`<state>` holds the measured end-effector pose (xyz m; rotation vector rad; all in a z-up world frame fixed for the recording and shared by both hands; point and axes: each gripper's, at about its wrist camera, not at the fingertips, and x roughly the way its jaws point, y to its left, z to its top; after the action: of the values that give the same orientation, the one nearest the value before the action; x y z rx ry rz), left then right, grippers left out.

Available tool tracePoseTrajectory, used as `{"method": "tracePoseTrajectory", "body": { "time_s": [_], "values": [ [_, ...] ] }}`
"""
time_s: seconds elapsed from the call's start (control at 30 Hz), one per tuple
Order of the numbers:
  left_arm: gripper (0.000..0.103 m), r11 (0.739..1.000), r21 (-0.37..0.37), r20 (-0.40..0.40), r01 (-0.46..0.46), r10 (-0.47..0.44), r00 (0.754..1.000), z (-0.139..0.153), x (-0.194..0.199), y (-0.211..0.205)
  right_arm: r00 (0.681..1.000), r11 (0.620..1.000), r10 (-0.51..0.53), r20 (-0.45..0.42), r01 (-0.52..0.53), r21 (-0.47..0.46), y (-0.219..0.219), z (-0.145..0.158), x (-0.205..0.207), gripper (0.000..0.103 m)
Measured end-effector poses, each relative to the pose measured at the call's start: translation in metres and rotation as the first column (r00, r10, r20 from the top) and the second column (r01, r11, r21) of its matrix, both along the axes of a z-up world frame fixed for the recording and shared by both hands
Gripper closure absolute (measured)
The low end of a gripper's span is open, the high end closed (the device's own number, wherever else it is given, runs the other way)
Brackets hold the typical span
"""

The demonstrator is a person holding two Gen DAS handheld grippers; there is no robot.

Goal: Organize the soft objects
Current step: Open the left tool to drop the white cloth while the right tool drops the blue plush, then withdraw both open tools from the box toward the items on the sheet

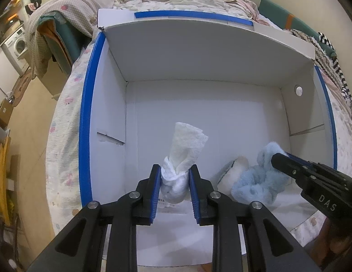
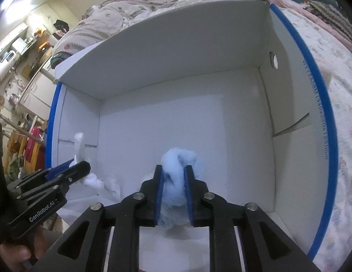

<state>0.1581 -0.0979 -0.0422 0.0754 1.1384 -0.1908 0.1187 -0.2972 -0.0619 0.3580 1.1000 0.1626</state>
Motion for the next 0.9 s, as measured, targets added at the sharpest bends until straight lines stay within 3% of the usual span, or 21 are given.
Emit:
{"method": "tracePoseTrajectory", "body": {
  "time_s": [0.07,0.1,0.17,0.23,0.27,0.4,0.8,0.9],
  "values": [
    [0.075,1.0,-0.005,-0.001,-0.008,0.008,1.0,0.001,0.0,0.001,1.0,1.0,-0.014,0.019,0.014,0.01,-0.003,0.004,-0.001,0.068],
    [0.072,1.0,-0.007,-0.001,-0.01,0.01,1.0,0.001,0.001,0.001,0.999,0.999,-0.023,0.035,0.022,0.026,-0.004,0.006,-0.002,0.047],
    [0.048,1.0,-0.012,0.002,-0.011,0.011,1.0,0.002,0.001,0.001,0.997,0.998,-0.04,0.07,0.036,0.056,-0.008,0.012,-0.003,0.023],
    [0.033,1.0,-0.01,0.012,-0.017,0.017,1.0,0.004,0.001,0.002,0.995,0.996,-0.048,0.09,0.041,0.074,-0.01,0.017,-0.004,0.022],
    [0.032,0.999,-0.002,0.028,-0.032,0.032,0.999,0.006,0.0,0.003,0.994,0.996,-0.049,0.095,0.042,0.078,-0.01,0.018,-0.003,0.02],
    [0.032,0.998,-0.024,0.06,-0.063,0.064,0.996,0.014,0.0,0.009,0.993,0.995,-0.054,0.103,0.045,0.089,-0.012,0.019,-0.003,0.006],
    [0.032,0.998,-0.015,0.075,-0.062,0.062,0.995,0.018,-0.004,0.007,0.992,0.995,-0.064,0.11,0.055,0.079,-0.015,0.021,-0.008,0.001],
    [0.032,0.997,0.018,0.107,-0.071,0.069,0.992,0.023,-0.01,0.008,0.99,0.993,-0.079,0.12,0.067,0.099,-0.018,0.023,-0.013,0.0]
  ]
}}
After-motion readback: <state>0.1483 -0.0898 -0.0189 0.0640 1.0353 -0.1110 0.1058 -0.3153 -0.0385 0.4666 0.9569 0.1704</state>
